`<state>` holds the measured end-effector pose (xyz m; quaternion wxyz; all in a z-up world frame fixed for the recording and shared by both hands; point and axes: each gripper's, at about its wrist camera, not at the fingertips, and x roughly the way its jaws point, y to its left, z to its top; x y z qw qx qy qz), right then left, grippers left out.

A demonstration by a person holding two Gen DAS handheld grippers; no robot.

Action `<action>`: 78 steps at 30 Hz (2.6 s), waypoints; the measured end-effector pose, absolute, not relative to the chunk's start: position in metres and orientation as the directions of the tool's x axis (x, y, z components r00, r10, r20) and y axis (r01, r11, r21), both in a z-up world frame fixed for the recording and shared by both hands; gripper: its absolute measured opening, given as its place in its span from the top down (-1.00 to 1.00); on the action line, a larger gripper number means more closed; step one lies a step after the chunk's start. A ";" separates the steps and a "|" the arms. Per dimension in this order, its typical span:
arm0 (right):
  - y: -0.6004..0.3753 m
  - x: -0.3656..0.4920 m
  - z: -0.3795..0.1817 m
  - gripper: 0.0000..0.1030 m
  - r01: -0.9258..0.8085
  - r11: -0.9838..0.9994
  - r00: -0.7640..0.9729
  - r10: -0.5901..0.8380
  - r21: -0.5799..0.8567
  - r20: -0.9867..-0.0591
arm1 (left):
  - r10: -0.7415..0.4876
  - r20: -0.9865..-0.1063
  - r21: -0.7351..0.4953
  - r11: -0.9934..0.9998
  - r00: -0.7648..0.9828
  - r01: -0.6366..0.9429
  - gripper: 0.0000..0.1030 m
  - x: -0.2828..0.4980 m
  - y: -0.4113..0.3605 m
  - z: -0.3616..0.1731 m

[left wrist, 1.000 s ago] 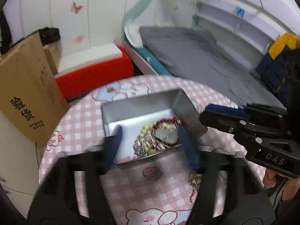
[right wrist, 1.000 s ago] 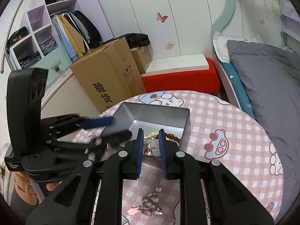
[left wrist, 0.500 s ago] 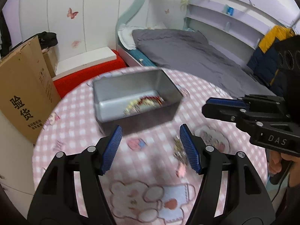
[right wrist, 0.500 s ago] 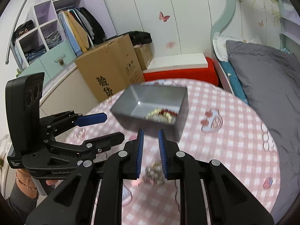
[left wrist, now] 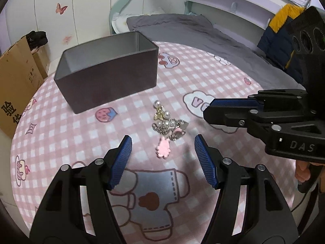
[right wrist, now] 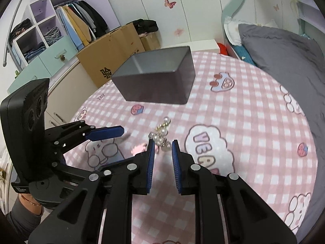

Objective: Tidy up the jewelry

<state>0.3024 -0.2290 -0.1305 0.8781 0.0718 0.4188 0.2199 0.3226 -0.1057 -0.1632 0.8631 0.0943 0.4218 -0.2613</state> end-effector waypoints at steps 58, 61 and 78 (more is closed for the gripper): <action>-0.183 0.303 -0.128 0.99 -0.400 0.913 0.592 0.325 0.081 -0.737 | -0.457 -0.701 -0.200 0.863 0.548 0.464 0.70 0.332 -0.038 -0.117; -0.185 0.304 -0.126 0.97 -0.403 0.910 0.579 0.338 0.100 -0.742 | -0.456 -0.705 -0.202 0.863 0.543 0.462 0.70 0.333 -0.037 -0.118; -0.156 0.318 -0.161 0.88 -0.453 0.890 0.551 0.226 -0.060 -0.804 | -0.455 -0.727 -0.194 0.855 0.514 0.481 0.70 0.334 -0.046 -0.128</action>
